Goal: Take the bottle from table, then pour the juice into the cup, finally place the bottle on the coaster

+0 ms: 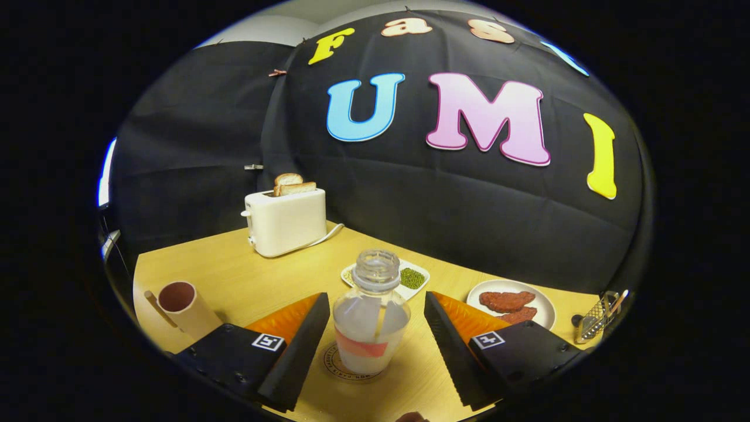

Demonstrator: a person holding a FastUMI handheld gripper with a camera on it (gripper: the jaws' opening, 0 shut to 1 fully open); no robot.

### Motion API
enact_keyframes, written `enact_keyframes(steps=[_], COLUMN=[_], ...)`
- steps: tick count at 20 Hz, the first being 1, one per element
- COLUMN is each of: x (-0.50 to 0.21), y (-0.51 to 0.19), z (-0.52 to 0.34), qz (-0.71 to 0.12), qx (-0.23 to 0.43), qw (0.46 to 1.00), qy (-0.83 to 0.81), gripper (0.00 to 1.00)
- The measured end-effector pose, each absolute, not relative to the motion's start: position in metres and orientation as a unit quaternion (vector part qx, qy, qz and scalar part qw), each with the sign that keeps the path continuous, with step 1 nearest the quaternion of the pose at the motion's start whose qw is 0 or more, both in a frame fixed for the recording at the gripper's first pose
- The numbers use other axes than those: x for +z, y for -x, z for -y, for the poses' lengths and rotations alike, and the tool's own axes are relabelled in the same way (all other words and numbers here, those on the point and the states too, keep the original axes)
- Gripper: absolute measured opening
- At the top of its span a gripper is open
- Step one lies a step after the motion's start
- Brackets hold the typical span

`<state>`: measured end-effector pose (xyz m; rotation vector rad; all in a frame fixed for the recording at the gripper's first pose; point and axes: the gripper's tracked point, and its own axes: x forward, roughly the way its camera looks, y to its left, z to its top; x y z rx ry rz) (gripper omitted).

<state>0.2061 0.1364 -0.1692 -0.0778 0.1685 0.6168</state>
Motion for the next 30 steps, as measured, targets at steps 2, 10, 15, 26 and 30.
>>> enact_keyframes(steps=[2,10,15,26,30], x=[-0.152,-0.057,-0.020,-0.006,0.004], y=[-0.191,-0.130,-0.073,0.032,0.050], z=[-0.129,-0.083,-0.029,0.055,0.044], qz=[-0.069,-0.010,-0.011,-0.027,-0.021], qx=[0.297,0.207,0.135,0.034,0.044], qw=[0.951,0.977,0.990,0.999,0.998], qy=[0.050,0.050,0.029,0.003,0.026], gripper=[0.98,0.97,0.97,0.97,0.97])
